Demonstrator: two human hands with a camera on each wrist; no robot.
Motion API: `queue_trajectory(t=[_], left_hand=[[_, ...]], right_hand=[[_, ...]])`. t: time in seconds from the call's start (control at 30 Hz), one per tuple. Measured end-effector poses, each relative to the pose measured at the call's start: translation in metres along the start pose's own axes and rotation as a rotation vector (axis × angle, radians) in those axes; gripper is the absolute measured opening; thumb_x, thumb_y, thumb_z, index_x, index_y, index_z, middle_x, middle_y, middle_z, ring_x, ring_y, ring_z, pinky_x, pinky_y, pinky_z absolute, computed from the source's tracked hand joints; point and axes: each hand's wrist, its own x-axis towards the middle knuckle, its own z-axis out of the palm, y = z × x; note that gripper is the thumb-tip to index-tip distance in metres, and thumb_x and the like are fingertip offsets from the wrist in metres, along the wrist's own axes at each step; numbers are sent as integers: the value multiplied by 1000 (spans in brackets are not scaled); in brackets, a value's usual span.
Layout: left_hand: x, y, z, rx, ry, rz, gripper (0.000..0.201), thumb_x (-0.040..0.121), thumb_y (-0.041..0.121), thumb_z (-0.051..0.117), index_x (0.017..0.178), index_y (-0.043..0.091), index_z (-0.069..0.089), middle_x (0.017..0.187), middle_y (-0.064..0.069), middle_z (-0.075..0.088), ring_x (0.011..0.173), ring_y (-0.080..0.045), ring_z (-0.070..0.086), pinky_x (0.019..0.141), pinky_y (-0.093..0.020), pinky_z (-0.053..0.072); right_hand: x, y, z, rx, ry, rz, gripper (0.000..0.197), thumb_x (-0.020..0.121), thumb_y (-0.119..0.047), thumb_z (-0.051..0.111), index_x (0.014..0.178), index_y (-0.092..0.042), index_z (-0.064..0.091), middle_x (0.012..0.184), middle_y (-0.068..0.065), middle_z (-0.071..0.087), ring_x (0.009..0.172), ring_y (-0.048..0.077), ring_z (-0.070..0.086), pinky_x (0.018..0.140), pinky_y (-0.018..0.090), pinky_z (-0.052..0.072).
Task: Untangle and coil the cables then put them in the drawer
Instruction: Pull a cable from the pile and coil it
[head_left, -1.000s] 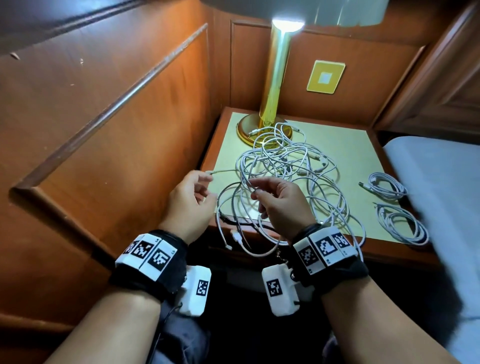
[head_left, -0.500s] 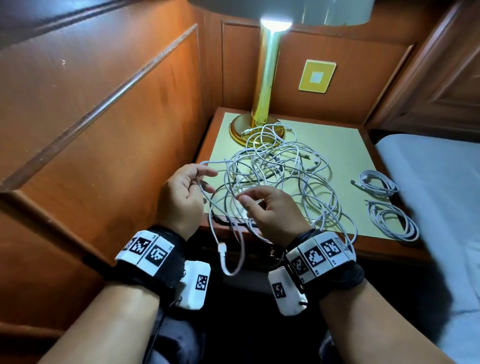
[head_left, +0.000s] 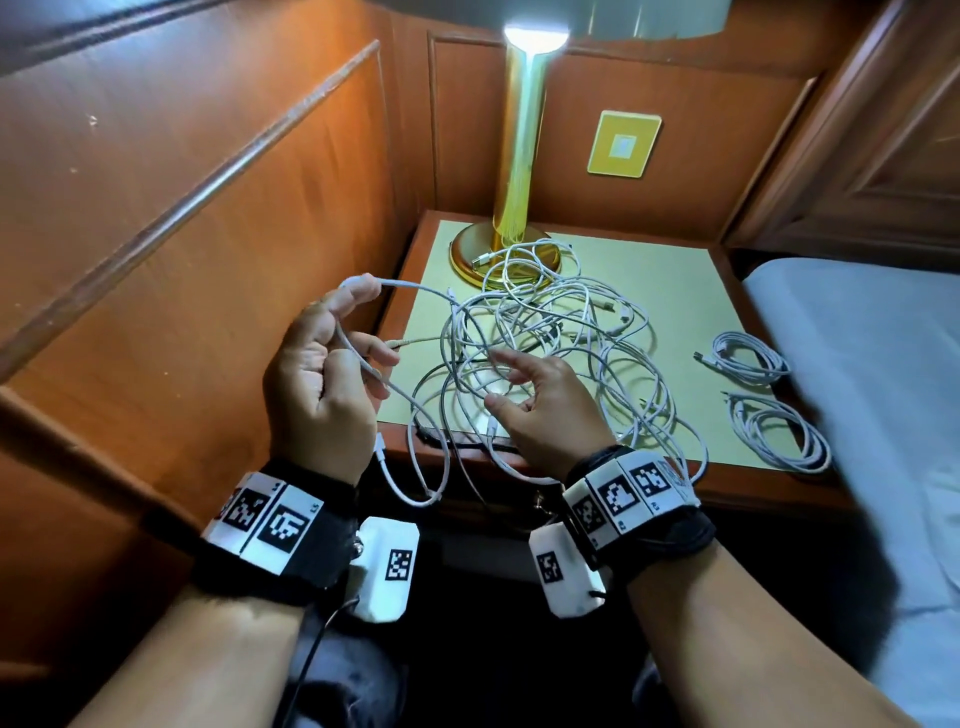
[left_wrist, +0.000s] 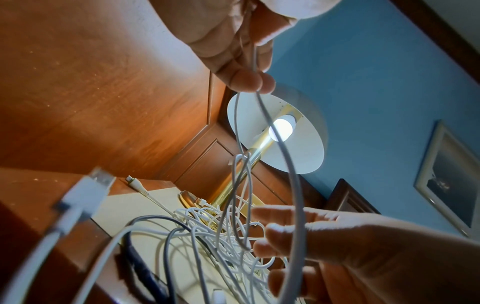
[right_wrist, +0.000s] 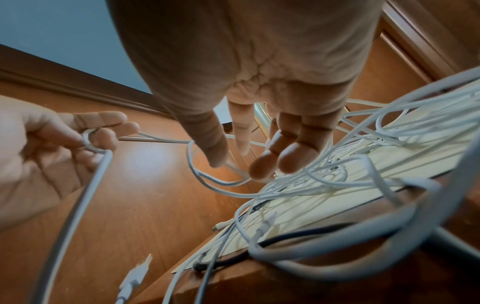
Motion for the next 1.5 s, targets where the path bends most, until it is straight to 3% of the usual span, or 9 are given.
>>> queue_trajectory(t=[0.13,0.33,0.47,0.6,0.77,0.93,1.1,1.33,1.5], left_hand=[[0,0,-2,26,21,35,47,92,-1,33,127,11,63,90,21,70,64,-35,60,58,-39,52],[1,-1,-4,124,52,93,36,106,9,37,135,12,58,90,33,65,58,-22,61,56,-30,52],[-2,3,-3,140,73,90,36,107,10,38,138,13,56,85,13,68,59,-17,61,57,-24,52],[-2,4,-3,157,72,112,37,106,9,39,138,15,56,87,20,67,59,-16,61,57,-22,52],[-6,10,-2,145,8,134,37,106,12,40,139,14,55,72,-8,63,58,-17,60,61,-24,50],[-6,11,-3,178,57,133,39,105,12,41,142,17,52,102,16,68,63,-18,64,59,-26,53],[6,-4,-10,126,246,21,46,102,13,42,147,15,46,140,7,57,63,-13,63,54,-30,56],[0,3,-7,158,166,91,44,102,11,43,145,12,46,140,8,56,65,-17,63,61,-38,57],[-9,15,-2,122,35,150,36,102,6,44,137,7,53,133,10,61,61,-19,61,58,-25,51]], right_hand=[[3,4,2,-13,-20,37,39,90,-34,69,128,-35,59,127,-1,50,88,8,55,95,25,45],[6,5,3,-1,40,-8,20,90,-27,68,108,-27,62,121,-3,51,87,7,57,84,20,47],[6,5,11,-39,-64,-61,39,94,-22,62,133,-28,57,132,-3,44,79,8,56,91,27,47],[5,2,15,-68,51,-40,51,93,-24,62,142,-26,48,135,-1,37,95,16,62,94,38,51],[-3,-21,20,36,-43,-375,32,95,-13,61,126,-21,64,111,-5,62,81,6,58,78,15,47],[2,-17,26,1,-81,-181,64,99,-27,57,155,-22,28,114,-4,68,79,13,60,86,30,50],[10,-9,19,126,73,18,58,96,-41,56,148,-17,43,115,-1,69,97,24,69,91,48,54],[9,-4,14,100,114,24,20,92,-36,64,80,-21,60,75,-4,67,71,14,64,69,28,50],[6,-12,17,202,237,-104,22,86,-32,73,94,-23,54,63,-10,52,57,4,49,59,22,40]])
